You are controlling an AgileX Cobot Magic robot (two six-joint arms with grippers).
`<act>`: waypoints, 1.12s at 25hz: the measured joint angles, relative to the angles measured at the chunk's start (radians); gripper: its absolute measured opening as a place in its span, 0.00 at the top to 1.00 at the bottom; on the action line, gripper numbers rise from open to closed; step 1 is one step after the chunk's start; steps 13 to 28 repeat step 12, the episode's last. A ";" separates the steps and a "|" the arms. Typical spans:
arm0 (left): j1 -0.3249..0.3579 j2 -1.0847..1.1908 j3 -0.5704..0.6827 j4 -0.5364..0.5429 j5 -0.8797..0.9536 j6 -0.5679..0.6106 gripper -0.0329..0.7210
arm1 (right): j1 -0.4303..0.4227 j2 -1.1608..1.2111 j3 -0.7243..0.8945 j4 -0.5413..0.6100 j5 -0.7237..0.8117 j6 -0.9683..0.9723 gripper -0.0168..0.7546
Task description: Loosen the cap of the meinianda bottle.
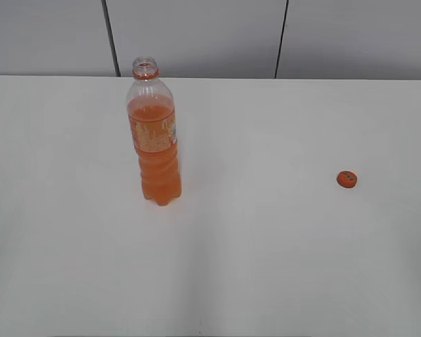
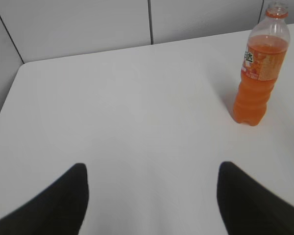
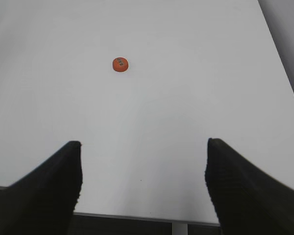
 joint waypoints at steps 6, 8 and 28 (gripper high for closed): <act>0.000 0.000 0.000 0.000 0.000 0.000 0.29 | 0.000 0.000 0.000 0.000 0.000 0.000 0.22; 0.000 0.000 0.000 0.000 0.000 0.000 0.29 | 0.000 0.000 0.000 0.000 0.000 0.000 0.22; 0.000 0.000 0.000 0.000 0.000 0.000 0.29 | 0.000 0.000 0.000 0.000 0.000 0.000 0.22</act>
